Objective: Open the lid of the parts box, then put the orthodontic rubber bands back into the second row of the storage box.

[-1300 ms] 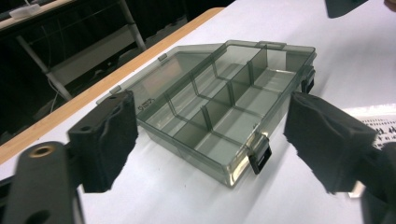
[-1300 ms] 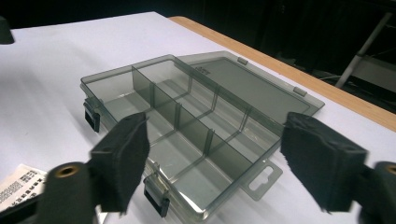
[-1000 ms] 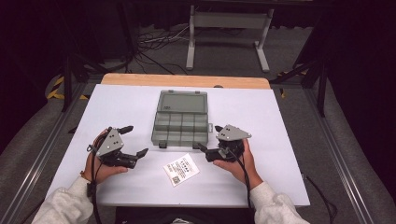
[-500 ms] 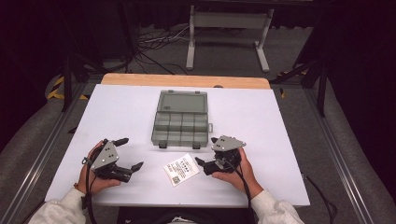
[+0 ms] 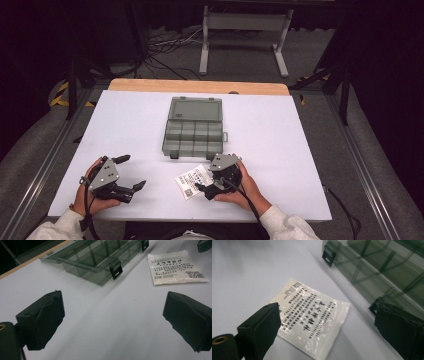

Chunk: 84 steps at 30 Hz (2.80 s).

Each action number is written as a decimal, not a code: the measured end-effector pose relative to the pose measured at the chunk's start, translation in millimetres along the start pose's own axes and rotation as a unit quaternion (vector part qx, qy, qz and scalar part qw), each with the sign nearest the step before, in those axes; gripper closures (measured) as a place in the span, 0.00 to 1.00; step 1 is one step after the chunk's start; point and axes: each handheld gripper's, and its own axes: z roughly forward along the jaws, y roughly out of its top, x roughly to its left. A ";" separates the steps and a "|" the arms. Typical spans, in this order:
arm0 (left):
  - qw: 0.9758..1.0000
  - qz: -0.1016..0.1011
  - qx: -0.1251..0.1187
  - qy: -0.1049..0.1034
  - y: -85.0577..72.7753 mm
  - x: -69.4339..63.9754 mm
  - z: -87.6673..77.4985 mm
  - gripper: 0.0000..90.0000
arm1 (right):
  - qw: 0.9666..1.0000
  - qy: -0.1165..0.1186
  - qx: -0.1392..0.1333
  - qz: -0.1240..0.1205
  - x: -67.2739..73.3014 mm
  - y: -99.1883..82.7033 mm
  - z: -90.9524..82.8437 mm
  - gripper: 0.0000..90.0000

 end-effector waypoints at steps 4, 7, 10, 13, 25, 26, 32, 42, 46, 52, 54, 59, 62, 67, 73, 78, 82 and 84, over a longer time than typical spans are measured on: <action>1.000 -0.003 0.002 -0.002 -1.8 1.5 -0.5 0.06 | 1.000 0.016 0.013 -0.001 3.2 2.4 9.7 0.08; 1.000 -0.010 0.000 -0.005 -2.8 2.1 -2.1 0.07 | 0.999 0.025 0.031 -0.004 5.3 3.5 19.0 0.07; 1.000 -0.014 -0.002 -0.005 -3.1 2.9 -3.5 0.07 | 0.998 0.040 0.043 0.009 2.5 2.7 27.2 0.07; 1.000 -0.015 -0.002 -0.005 -3.1 3.8 -3.4 0.07 | 0.998 0.048 0.048 0.005 5.4 4.8 30.4 0.08; 1.000 -0.023 -0.006 -0.009 -2.8 4.9 -4.4 0.10 | 0.997 0.026 0.070 0.011 8.2 6.5 37.2 0.06; 1.000 -0.024 -0.006 -0.011 -2.8 5.6 -3.5 0.10 | 0.997 0.026 0.071 0.010 8.6 6.8 37.2 0.06; 1.000 -0.026 -0.006 -0.015 -3.2 6.5 -2.8 0.13 | 0.997 0.036 0.066 -0.003 12.0 7.7 34.6 0.20; 0.999 -0.037 -0.008 -0.020 -4.8 10.0 -4.6 0.13 | 0.996 0.060 0.061 -0.029 18.7 10.8 30.3 0.62; 0.999 -0.041 -0.005 -0.014 -4.5 11.7 -3.9 0.12 | 0.996 0.063 0.051 -0.043 21.7 8.9 28.0 0.88; 0.999 -0.044 -0.009 -0.017 -4.5 12.3 -3.2 0.11 | 0.995 0.067 0.043 -0.052 21.2 7.6 26.7 0.94; 0.999 -0.043 -0.007 -0.015 -4.3 12.0 -2.3 0.11 | 0.995 0.065 0.039 -0.063 21.5 7.4 25.6 0.95; 0.999 -0.037 -0.004 -0.010 -3.3 11.1 -0.9 0.11 | 0.996 0.055 0.023 -0.072 19.6 7.8 13.3 0.96; 0.999 -0.040 -0.011 -0.011 -3.0 11.4 -1.3 0.11 | 0.996 0.056 0.013 -0.068 16.2 8.0 8.0 0.96; 0.999 -0.041 -0.006 -0.012 -3.3 12.1 0.0 0.11 | 0.997 0.052 0.000 -0.060 10.1 8.5 0.7 0.96; 0.999 -0.037 -0.005 -0.011 -1.9 11.8 1.2 0.11 | 0.997 0.046 -0.013 -0.056 4.2 8.4 -8.4 0.96; 0.999 -0.038 -0.005 -0.013 -2.5 13.0 2.6 0.11 | 0.998 0.033 -0.033 -0.046 -4.2 11.3 -19.9 0.96; 0.999 -0.039 -0.004 -0.010 -2.9 13.6 1.0 0.11 | 0.998 0.020 -0.042 -0.040 -12.2 11.9 -27.5 0.96; 0.999 -0.040 -0.004 -0.007 -3.3 14.0 0.5 0.11 | 0.998 0.015 -0.045 -0.035 -16.2 11.3 -29.5 0.96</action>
